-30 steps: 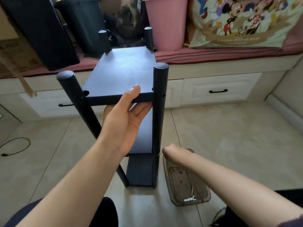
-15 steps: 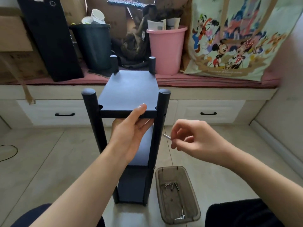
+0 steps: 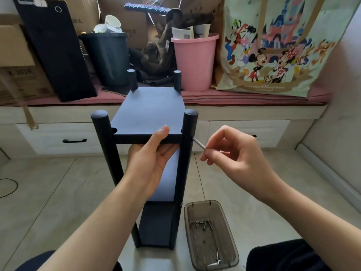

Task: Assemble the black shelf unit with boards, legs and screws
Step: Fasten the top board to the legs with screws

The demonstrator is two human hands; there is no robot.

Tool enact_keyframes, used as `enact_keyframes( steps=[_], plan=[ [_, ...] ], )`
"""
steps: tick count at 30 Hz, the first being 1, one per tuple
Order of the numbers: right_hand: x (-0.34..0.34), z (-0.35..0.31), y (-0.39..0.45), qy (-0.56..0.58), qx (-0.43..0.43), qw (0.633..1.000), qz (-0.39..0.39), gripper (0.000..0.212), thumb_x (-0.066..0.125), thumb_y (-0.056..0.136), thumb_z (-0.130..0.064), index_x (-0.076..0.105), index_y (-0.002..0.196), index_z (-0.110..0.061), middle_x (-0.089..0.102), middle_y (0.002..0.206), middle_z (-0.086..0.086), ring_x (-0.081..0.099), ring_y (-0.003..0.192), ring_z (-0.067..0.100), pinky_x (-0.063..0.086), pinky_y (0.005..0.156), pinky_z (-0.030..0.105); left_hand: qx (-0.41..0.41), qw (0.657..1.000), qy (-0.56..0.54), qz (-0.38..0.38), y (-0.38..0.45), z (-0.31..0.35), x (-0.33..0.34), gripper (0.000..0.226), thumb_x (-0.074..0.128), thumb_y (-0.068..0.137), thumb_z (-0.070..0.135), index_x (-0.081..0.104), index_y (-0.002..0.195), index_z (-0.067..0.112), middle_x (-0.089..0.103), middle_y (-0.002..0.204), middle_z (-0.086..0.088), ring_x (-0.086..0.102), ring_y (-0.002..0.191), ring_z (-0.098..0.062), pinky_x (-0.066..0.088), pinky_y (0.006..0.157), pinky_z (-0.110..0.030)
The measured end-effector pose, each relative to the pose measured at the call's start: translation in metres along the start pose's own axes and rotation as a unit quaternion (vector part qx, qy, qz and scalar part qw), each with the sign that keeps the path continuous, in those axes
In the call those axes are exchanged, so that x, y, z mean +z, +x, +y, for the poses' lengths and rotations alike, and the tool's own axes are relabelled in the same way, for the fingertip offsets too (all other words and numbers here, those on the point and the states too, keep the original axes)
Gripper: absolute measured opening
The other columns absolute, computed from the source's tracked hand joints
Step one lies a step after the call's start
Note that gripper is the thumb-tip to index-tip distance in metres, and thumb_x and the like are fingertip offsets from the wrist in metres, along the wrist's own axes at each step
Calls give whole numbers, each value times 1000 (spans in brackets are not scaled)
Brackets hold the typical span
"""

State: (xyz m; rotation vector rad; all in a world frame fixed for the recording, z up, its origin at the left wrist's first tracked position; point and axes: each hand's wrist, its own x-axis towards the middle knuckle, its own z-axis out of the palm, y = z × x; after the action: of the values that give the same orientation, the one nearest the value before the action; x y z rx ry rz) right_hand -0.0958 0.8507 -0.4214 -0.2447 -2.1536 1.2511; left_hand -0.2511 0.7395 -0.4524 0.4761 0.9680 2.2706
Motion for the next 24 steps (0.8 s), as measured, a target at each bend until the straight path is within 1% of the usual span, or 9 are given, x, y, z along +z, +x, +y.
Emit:
enact_keyframes(
  steps=[5, 9, 13, 16, 17, 20, 22, 24],
  plan=[
    [-1, 2, 1, 30, 25, 999, -8, 18, 61, 88, 10, 59, 82, -7, 72, 73, 8, 69, 69, 17, 53, 66, 22, 6, 1000, -6, -3, 0, -1, 0, 40, 74, 76, 15, 63, 112, 2, 75, 98, -12, 73, 102, -34, 60, 86, -37],
    [-1, 3, 1, 36, 31, 999, -16, 17, 61, 88, 9, 59, 81, -7, 73, 75, 10, 69, 70, 18, 54, 68, 24, 14, 1000, -6, -6, 0, -1, -1, 36, 74, 76, 16, 66, 109, 5, 76, 98, -11, 73, 102, -34, 60, 84, -36],
    [-1, 5, 3, 48, 40, 998, -14, 16, 60, 90, 8, 58, 82, -5, 73, 76, 10, 68, 72, 24, 57, 72, 31, 17, 1000, -2, -10, 0, -2, -1, 35, 74, 77, 16, 67, 110, 7, 76, 100, -12, 73, 104, -34, 60, 85, -37],
    [1, 7, 6, 72, 53, 996, -3, 12, 58, 91, 9, 57, 84, 0, 73, 76, 13, 67, 73, 31, 57, 74, 36, 16, 1000, 4, -7, 1, -2, -2, 31, 74, 76, 17, 67, 105, 6, 76, 95, -11, 73, 102, -35, 60, 87, -38],
    [3, 7, 7, 80, 57, 995, 0, 10, 57, 92, 9, 57, 85, 2, 73, 76, 14, 67, 72, 31, 58, 74, 35, 16, 1000, 6, -6, 1, -2, -2, 30, 74, 76, 17, 67, 103, 5, 75, 94, -11, 73, 102, -35, 60, 87, -38],
    [6, 7, 10, 94, 61, 994, 2, 6, 57, 92, 9, 57, 87, 6, 73, 77, 15, 69, 70, 19, 57, 71, 26, 15, 1000, 9, -4, 1, -2, -2, 35, 74, 76, 18, 65, 106, 2, 75, 95, -12, 73, 103, -35, 60, 85, -36],
    [7, 6, 11, 95, 58, 994, 4, 7, 57, 93, 8, 57, 86, 5, 73, 77, 14, 69, 69, 17, 55, 70, 24, 16, 1000, 9, -2, 1, -2, -2, 37, 74, 76, 18, 65, 108, 2, 75, 96, -12, 73, 103, -35, 60, 85, -35],
    [8, 6, 12, 86, 48, 995, 6, 9, 58, 92, 8, 57, 85, 3, 73, 76, 14, 69, 69, 17, 56, 70, 25, 18, 1000, 6, -3, 1, -2, -2, 36, 74, 76, 18, 65, 108, 3, 75, 97, -13, 73, 103, -35, 60, 85, -35]
  ],
)
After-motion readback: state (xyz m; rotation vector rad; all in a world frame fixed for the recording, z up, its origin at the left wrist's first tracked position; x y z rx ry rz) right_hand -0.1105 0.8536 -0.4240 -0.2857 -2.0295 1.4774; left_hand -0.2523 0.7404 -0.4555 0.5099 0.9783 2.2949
